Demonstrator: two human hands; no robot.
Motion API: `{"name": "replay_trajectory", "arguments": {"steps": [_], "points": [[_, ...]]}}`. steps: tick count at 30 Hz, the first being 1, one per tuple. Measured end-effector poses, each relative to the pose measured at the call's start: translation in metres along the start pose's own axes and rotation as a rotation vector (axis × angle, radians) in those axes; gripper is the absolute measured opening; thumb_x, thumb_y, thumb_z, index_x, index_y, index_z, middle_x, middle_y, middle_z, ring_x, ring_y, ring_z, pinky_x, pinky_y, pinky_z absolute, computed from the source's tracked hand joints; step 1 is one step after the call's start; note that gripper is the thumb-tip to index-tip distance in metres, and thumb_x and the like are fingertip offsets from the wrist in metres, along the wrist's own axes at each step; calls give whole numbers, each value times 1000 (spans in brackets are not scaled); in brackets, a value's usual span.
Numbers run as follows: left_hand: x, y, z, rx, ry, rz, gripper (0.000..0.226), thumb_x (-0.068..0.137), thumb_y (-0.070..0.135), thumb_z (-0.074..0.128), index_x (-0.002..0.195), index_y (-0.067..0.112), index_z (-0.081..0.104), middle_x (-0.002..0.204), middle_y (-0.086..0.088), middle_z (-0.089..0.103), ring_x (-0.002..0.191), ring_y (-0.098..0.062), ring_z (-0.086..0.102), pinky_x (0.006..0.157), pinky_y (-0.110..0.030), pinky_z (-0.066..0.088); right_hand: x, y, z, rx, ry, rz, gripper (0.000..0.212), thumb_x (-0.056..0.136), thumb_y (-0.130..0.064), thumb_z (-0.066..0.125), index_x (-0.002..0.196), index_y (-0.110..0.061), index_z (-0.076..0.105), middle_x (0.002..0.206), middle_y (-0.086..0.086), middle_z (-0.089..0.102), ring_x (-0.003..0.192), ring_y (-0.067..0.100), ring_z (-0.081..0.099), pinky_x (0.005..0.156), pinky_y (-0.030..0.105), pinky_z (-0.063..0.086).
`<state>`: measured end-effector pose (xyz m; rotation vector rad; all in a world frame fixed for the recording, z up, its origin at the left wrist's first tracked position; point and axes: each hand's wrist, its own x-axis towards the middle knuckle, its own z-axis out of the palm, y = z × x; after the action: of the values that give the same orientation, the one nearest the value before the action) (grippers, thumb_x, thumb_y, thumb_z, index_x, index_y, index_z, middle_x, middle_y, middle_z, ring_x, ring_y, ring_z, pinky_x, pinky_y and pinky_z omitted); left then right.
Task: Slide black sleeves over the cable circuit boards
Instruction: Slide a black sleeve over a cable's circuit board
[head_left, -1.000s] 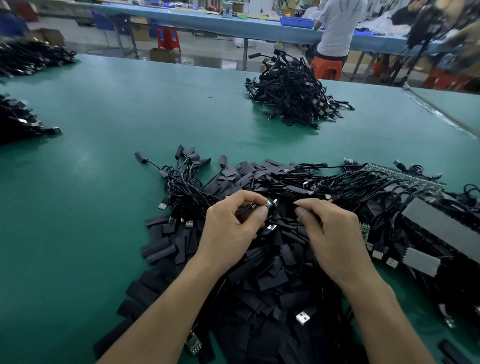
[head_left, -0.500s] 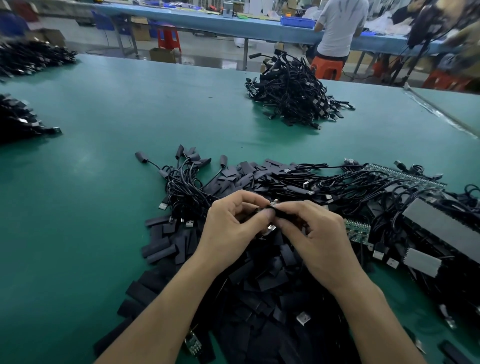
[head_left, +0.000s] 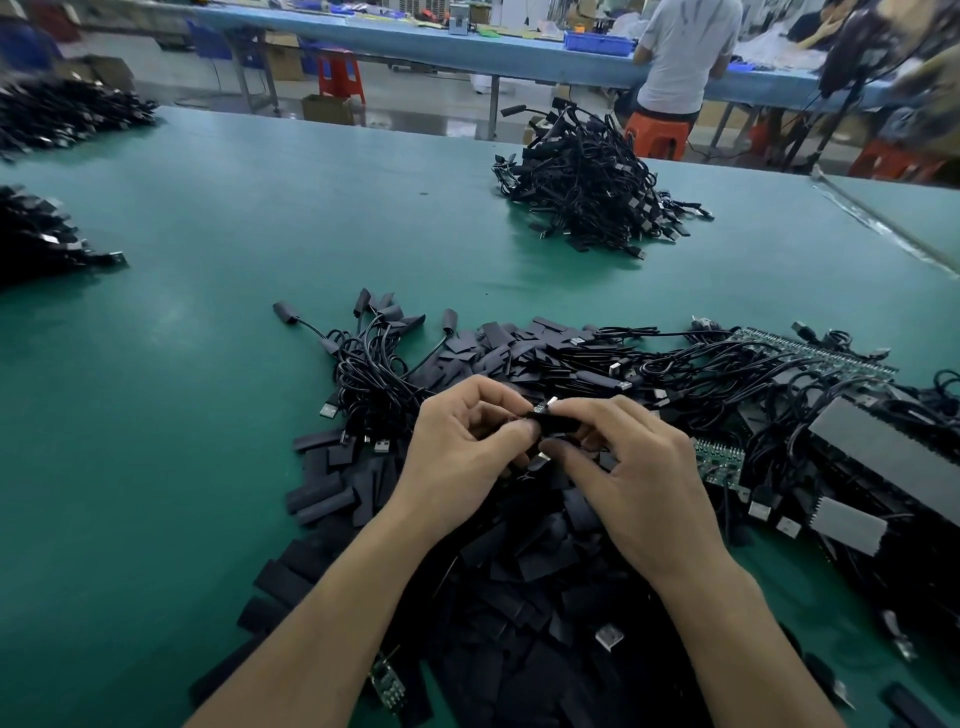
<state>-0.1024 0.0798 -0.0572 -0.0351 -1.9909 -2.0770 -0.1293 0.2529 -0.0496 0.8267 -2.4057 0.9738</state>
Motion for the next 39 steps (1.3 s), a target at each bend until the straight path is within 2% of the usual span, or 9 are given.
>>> {"name": "replay_trajectory", "arguments": {"steps": [4, 9, 16, 19, 22, 26, 31, 36, 39], "points": [[0, 0, 0, -3, -18, -12, 28, 84, 1, 72, 75, 28, 70, 62, 1, 68, 53, -9, 63, 51, -17, 48, 1, -2, -1, -38, 57, -15, 36, 85, -24, 76, 119, -27, 68, 104, -14, 63, 89, 5, 61, 76, 31, 56], [0, 1, 1, -20, -34, -15, 19, 79, 10, 74, 76, 30, 71, 64, 0, 70, 54, -10, 64, 53, -18, 49, 1, 0, -1, -2, 44, 7, 30, 83, -19, 78, 112, -22, 73, 104, -10, 67, 93, 7, 64, 79, 32, 56], [-1, 3, 0, -81, 15, -8, 7, 81, 15, 75, 83, 21, 72, 74, -4, 74, 67, -17, 72, 55, -19, 52, 0, 2, 2, 107, 28, 29, 30, 79, -16, 83, 106, -23, 75, 91, -12, 65, 85, 1, 62, 74, 15, 49], [0, 3, -1, -96, 23, -19, 5, 80, 15, 75, 83, 16, 70, 72, -4, 72, 65, -17, 71, 54, -20, 51, 0, 3, 3, 102, 20, 33, 28, 77, -19, 84, 104, -24, 76, 90, -14, 64, 86, 3, 61, 74, 21, 51], [0, 1, 0, -67, 8, -18, 9, 89, 7, 71, 85, 15, 68, 66, -1, 70, 62, -15, 70, 52, -19, 50, 0, 4, 4, 99, 39, 40, 27, 77, -19, 85, 103, -23, 76, 97, -14, 64, 93, 5, 62, 78, 26, 53], [2, -2, 0, -42, 4, -23, 9, 94, 7, 66, 88, 14, 64, 67, -5, 72, 59, -16, 69, 50, -20, 50, 1, 0, 3, 136, 27, 41, 31, 79, -21, 82, 109, -22, 74, 103, -13, 65, 98, 1, 62, 84, 15, 48], [3, -4, 0, -41, -12, -6, 10, 93, 7, 68, 87, 15, 65, 66, -4, 71, 56, -12, 67, 50, -18, 49, 3, -6, 2, 220, 42, 77, 24, 76, -22, 83, 99, -19, 77, 94, -14, 70, 92, -6, 62, 77, 5, 42], [3, -4, 0, -54, -25, -25, 11, 93, 7, 69, 87, 15, 64, 66, -4, 71, 55, -12, 67, 50, -17, 48, 4, -8, 1, 248, 35, 139, 22, 74, -15, 85, 94, -20, 78, 88, -19, 68, 86, -8, 63, 75, 5, 43], [3, -4, 0, -50, -28, -30, 11, 92, 7, 69, 88, 15, 64, 66, -4, 71, 55, -12, 66, 50, -17, 48, 4, -10, 0, 290, 16, 177, 28, 74, -13, 86, 91, -31, 75, 84, -23, 68, 84, -6, 66, 74, 7, 47]]}}
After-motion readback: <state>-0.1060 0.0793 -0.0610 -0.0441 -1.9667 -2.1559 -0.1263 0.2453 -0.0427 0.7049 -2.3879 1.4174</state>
